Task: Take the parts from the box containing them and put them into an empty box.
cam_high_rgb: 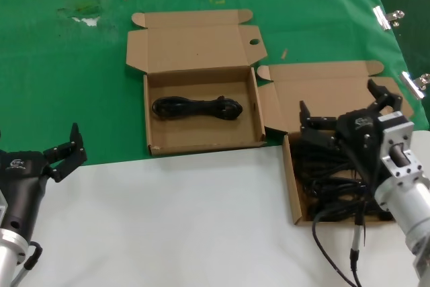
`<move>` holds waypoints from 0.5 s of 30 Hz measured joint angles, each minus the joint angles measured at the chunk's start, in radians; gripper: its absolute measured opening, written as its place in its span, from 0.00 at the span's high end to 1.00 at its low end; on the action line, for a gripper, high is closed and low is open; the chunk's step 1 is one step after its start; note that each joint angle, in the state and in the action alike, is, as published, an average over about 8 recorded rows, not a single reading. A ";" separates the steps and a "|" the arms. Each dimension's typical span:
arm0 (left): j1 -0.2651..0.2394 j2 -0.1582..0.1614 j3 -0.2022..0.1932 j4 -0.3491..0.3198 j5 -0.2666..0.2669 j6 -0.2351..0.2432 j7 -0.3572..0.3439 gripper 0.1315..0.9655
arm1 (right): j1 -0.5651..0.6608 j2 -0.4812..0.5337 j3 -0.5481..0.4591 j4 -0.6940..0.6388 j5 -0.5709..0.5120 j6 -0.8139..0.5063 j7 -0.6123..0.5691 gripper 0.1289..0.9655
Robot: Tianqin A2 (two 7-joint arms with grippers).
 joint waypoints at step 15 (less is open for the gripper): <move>0.000 0.000 0.000 0.000 0.000 0.000 0.000 0.00 | -0.106 0.001 0.039 0.103 0.035 0.073 0.075 0.00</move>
